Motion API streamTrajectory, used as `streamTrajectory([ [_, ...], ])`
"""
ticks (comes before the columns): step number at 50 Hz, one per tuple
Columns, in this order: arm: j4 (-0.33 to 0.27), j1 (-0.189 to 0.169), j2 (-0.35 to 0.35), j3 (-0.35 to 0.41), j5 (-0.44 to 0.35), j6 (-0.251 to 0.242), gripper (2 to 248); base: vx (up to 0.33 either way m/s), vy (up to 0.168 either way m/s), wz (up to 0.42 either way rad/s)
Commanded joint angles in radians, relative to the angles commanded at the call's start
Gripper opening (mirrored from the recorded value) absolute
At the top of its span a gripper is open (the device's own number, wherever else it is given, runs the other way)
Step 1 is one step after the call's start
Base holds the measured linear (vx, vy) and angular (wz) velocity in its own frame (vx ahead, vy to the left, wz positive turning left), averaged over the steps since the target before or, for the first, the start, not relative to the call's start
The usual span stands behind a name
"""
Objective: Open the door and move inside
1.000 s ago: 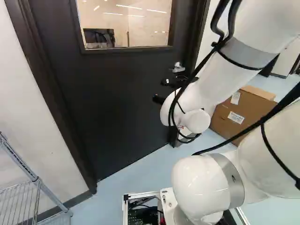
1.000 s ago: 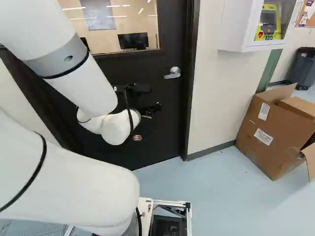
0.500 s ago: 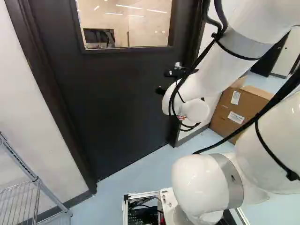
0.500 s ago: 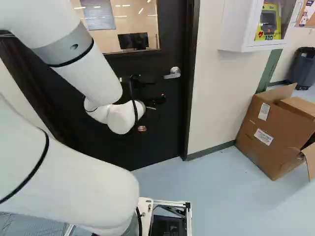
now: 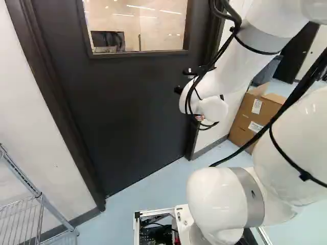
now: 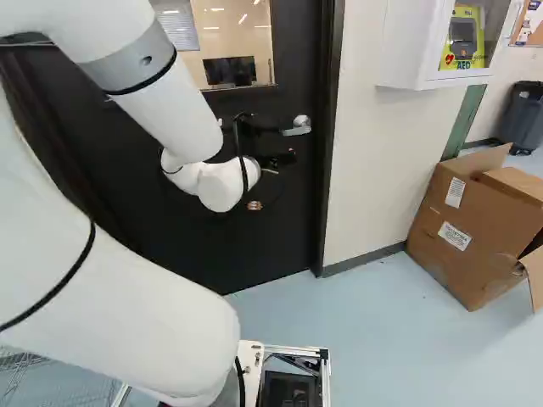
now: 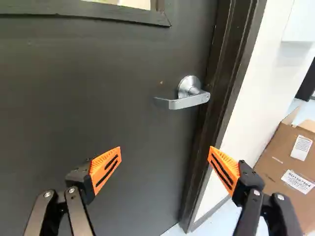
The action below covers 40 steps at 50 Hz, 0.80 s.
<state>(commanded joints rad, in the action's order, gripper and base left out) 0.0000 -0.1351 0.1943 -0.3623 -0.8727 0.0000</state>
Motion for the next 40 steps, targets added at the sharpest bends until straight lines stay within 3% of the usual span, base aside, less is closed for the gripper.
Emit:
streamTrajectory([
  [19,-0.027,-0.020,-0.056,-0.095,0.000,0.000,247,0.000,0.000,0.000],
  [40,-0.135,-0.018,-0.067,-0.154,0.000,0.000,247,0.000,0.000,0.000],
])
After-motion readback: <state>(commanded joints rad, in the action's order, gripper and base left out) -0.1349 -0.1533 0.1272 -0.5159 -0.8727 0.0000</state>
